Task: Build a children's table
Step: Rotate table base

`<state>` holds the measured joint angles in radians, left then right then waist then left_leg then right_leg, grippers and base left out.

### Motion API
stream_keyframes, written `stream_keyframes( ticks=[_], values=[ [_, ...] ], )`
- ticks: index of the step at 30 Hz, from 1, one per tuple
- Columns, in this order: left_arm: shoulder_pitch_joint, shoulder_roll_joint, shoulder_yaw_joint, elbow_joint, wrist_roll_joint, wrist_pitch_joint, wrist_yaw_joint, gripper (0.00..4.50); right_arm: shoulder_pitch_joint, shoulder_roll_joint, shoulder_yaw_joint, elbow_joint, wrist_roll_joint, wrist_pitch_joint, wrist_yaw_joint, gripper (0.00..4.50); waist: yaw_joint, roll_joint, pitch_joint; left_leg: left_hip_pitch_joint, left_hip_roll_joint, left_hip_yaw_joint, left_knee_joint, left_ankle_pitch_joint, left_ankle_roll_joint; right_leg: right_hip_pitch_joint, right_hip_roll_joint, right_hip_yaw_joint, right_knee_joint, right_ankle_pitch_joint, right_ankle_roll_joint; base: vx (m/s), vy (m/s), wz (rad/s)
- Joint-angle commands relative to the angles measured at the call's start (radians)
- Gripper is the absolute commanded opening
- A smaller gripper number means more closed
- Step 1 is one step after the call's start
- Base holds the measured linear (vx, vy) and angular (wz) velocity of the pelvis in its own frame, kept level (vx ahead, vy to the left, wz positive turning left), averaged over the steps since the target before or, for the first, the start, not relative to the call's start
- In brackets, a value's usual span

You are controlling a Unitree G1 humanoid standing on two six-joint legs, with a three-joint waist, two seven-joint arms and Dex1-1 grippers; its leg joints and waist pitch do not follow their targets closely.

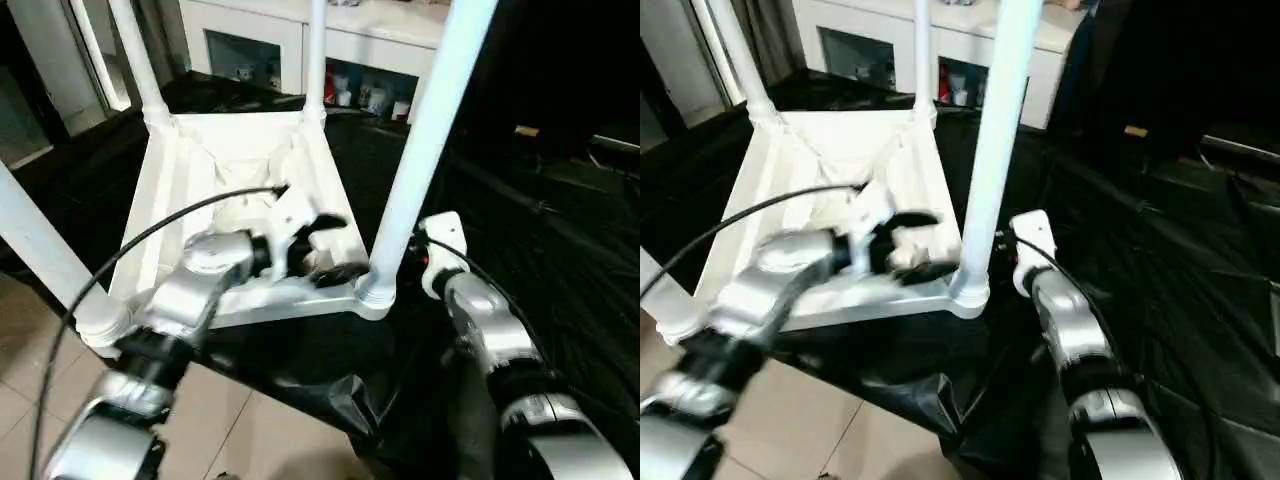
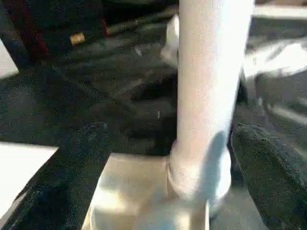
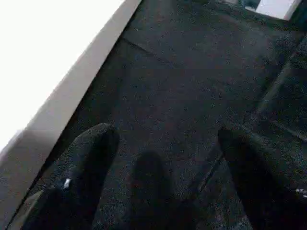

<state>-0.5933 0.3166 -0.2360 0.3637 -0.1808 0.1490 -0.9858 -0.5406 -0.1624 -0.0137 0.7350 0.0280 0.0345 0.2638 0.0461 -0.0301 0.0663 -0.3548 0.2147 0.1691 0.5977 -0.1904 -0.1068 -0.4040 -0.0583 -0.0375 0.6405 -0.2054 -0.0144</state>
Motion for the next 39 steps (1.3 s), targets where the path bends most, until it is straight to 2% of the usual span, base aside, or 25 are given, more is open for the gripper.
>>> stream_keyframes(
  ticks=[1, 2, 3, 4, 6, 10, 11, 13, 14, 15, 16, 19, 22, 24, 25, 27, 29, 32, 33, 36, 37, 39],
  values=[
    [0.023, 0.018, -0.023, -0.060, 0.003, 0.038, -0.034, 4.47, 0.027, -0.024, -0.011, -0.066, 0.010, 0.021, 0.012, 3.80, 0.006, 0.010, -0.079, 0.001, 0.004, 0.008, -0.061, -0.098, 0.024, 0.065, -0.052, 0.039, -0.063, 0.038, -0.235, 0.000, 0.000, 0.00],
    [0.026, 0.019, -0.024, -0.065, 0.002, 0.042, -0.034, 4.47, 0.030, -0.026, -0.011, -0.071, 0.011, 0.023, 0.014, 3.80, 0.008, 0.011, -0.080, 0.001, 0.006, 0.007, -0.061, -0.091, 0.026, 0.065, -0.054, 0.039, -0.061, 0.048, -0.236, 0.000, 0.000, 0.00],
    [0.061, 0.031, -0.048, -0.117, 0.003, 0.093, -0.033, 4.47, 0.072, -0.058, -0.015, -0.131, 0.012, 0.051, 0.040, 3.80, 0.010, 0.005, -0.079, 0.000, 0.007, 0.009, -0.061, -0.085, 0.029, 0.068, -0.052, 0.039, -0.059, 0.061, -0.237, 0.000, 0.000, 0.00],
    [0.074, 0.034, -0.059, -0.135, 0.008, 0.110, -0.026, 4.47, 0.088, -0.071, -0.016, -0.153, 0.011, 0.063, 0.052, 3.80, 0.013, 0.005, -0.078, 0.001, 0.006, 0.011, -0.060, -0.079, 0.038, 0.064, -0.052, 0.040, -0.061, 0.063, -0.236, 0.000, 0.000, 0.00],
    [0.092, 0.039, -0.080, -0.155, 0.011, 0.128, -0.035, 4.32, 0.110, -0.096, -0.010, -0.189, 0.006, 0.081, 0.081, 3.80, 0.017, 0.006, -0.074, 0.003, 0.005, 0.013, -0.062, -0.114, 0.032, 0.060, -0.052, 0.041, -0.070, -0.004, -0.228, 0.000, 0.000, 0.00],
    [0.110, 0.069, -0.146, -0.157, 0.082, 0.181, -0.033, 4.01, 0.180, -0.207, 0.042, -0.336, -0.008, 0.163, 0.230, 3.80, 0.019, 0.001, -0.069, 0.002, 0.005, 0.010, -0.065, -0.154, 0.023, 0.062, -0.053, 0.041, -0.081, -0.105, -0.192, 0.000, 0.000, 0.00],
    [0.105, 0.068, -0.150, -0.143, 0.106, 0.183, -0.016, 3.88, 0.201, -0.241, 0.061, -0.385, -0.005, 0.185, 0.277, 3.80, 0.017, -0.002, -0.068, -0.001, 0.004, 0.009, -0.065, -0.160, 0.025, 0.064, -0.051, 0.041, -0.085, -0.129, -0.178, 0.000, 0.000, 0.00],
    [0.093, 0.062, -0.149, -0.122, 0.139, 0.196, 0.019, 3.72, 0.240, -0.301, 0.091, -0.465, 0.004, 0.196, 0.362, 3.80, 0.016, -0.003, -0.065, -0.001, 0.005, 0.009, -0.066, -0.172, 0.029, 0.061, -0.052, 0.040, -0.092, -0.179, -0.162, 0.000, 0.000, 0.00],
    [0.093, 0.062, -0.149, -0.122, 0.139, 0.196, 0.019, 3.65, 0.240, -0.301, 0.091, -0.465, 0.004, 0.196, 0.362, 3.80, 0.017, -0.004, -0.065, -0.002, 0.005, 0.009, -0.065, -0.172, 0.032, 0.061, -0.053, 0.041, -0.094, -0.190, -0.156, 0.000, 0.000, 0.00],
    [0.079, 0.055, -0.145, -0.104, 0.152, 0.217, 0.053, 3.57, 0.277, -0.350, 0.103, -0.548, 0.039, 0.221, 0.438, 3.80, 0.015, -0.004, -0.063, -0.005, 0.003, 0.007, -0.066, -0.175, 0.036, 0.062, -0.051, 0.039, -0.096, -0.210, -0.148, 0.000, 0.000, 0.00],
    [0.078, 0.055, -0.144, -0.103, 0.152, 0.218, 0.055, 3.48, 0.279, -0.352, 0.103, -0.552, 0.041, 0.222, 0.442, 3.80, 0.019, -0.005, -0.067, -0.001, 0.006, 0.008, -0.062, -0.176, 0.039, 0.060, -0.054, 0.040, -0.096, -0.210, -0.146, 0.000, 0.000, 0.00],
    [0.051, 0.040, -0.129, -0.068, 0.145, 0.238, 0.097, 3.29, 0.318, -0.406, 0.107, -0.655, 0.093, 0.255, 0.536, 3.80, 0.015, -0.007, -0.068, -0.008, 0.005, 0.006, -0.062, -0.157, 0.051, 0.060, -0.054, 0.039, -0.094, -0.202, -0.154, 0.000, 0.000, 0.00],
    [0.036, 0.032, -0.117, -0.050, 0.139, 0.251, 0.095, 3.13, 0.338, -0.431, 0.109, -0.706, 0.116, 0.277, 0.582, 3.80, 0.018, -0.006, -0.069, -0.005, 0.006, 0.007, -0.059, -0.143, 0.060, 0.057, -0.053, 0.039, -0.093, -0.173, -0.168, 0.000, 0.000, 0.00],
    [0.027, 0.027, -0.109, -0.033, 0.141, 0.254, 0.090, 2.95, 0.351, -0.444, 0.110, -0.738, 0.135, 0.291, 0.612, 3.80, 0.019, -0.006, -0.071, -0.008, 0.005, 0.006, -0.059, -0.127, 0.066, 0.061, -0.053, 0.038, -0.089, -0.138, -0.181, 0.000, 0.000, 0.00],
    [0.020, 0.025, -0.106, -0.018, 0.141, 0.253, 0.080, 2.88, 0.364, -0.457, 0.113, -0.765, 0.149, 0.298, 0.637, 3.80, 0.022, -0.003, -0.072, -0.006, 0.005, 0.006, -0.058, -0.126, 0.068, 0.061, -0.054, 0.038, -0.090, -0.131, -0.182, 0.000, 0.000, 0.00],
    [0.017, 0.028, -0.110, -0.014, 0.132, 0.263, 0.060, 2.78, 0.373, -0.467, 0.115, -0.782, 0.158, 0.306, 0.653, 3.80, 0.021, -0.004, -0.073, -0.007, 0.007, 0.005, -0.059, -0.116, 0.075, 0.061, -0.055, 0.038, -0.086, -0.096, -0.196, 0.000, 0.000, 0.00],
    [0.018, 0.038, -0.121, -0.022, 0.119, 0.279, 0.028, 2.53, 0.382, -0.476, 0.117, -0.797, 0.166, 0.315, 0.670, 3.80, 0.021, 0.001, -0.074, -0.005, 0.008, 0.004, -0.059, -0.109, 0.077, 0.062, -0.056, 0.038, -0.082, -0.062, -0.210, 0.000, 0.000, 0.00],
    [0.020, 0.045, -0.129, -0.033, 0.112, 0.292, 0.009, 2.38, 0.386, -0.482, 0.118, -0.803, 0.163, 0.319, 0.672, 3.80, 0.020, 0.001, -0.073, -0.004, 0.008, 0.005, -0.058, -0.120, 0.074, 0.061, -0.056, 0.038, -0.084, -0.069, -0.221, 0.000, 0.000, 0.00],
    [0.020, 0.047, -0.131, -0.036, 0.110, 0.296, 0.004, 2.13, 0.387, -0.484, 0.119, -0.807, 0.162, 0.323, 0.672, 3.80, 0.021, 0.000, -0.072, -0.004, 0.008, 0.005, -0.059, -0.134, 0.069, 0.061, -0.057, 0.038, -0.086, -0.097, -0.219, 0.000, 0.000, 0.00],
    [0.018, 0.041, -0.129, -0.025, 0.112, 0.288, 0.002, 1.91, 0.389, -0.485, 0.117, -0.815, 0.165, 0.332, 0.671, 3.80, 0.021, 0.000, -0.072, -0.004, 0.009, 0.004, -0.060, -0.132, 0.065, 0.063, -0.057, 0.038, -0.087, -0.101, -0.212, 0.000, 0.000, 0.00],
    [0.015, 0.034, -0.126, -0.015, 0.117, 0.282, -0.001, 1.91, 0.390, -0.485, 0.115, -0.823, 0.167, 0.338, 0.673, 3.80, 0.020, 0.004, -0.072, -0.004, 0.009, 0.003, -0.060, -0.131, 0.065, 0.062, -0.057, 0.038, -0.086, -0.099, -0.212, 0.000, 0.000, 0.00],
    [0.012, 0.030, -0.124, -0.009, 0.119, 0.280, -0.005, 1.69, 0.391, -0.486, 0.114, -0.827, 0.168, 0.342, 0.673, 3.80, 0.020, 0.002, -0.072, -0.004, 0.008, 0.004, -0.059, -0.131, 0.065, 0.063, -0.057, 0.038, -0.087, -0.096, -0.213, 0.000, 0.000, 0.00]
  ],
)
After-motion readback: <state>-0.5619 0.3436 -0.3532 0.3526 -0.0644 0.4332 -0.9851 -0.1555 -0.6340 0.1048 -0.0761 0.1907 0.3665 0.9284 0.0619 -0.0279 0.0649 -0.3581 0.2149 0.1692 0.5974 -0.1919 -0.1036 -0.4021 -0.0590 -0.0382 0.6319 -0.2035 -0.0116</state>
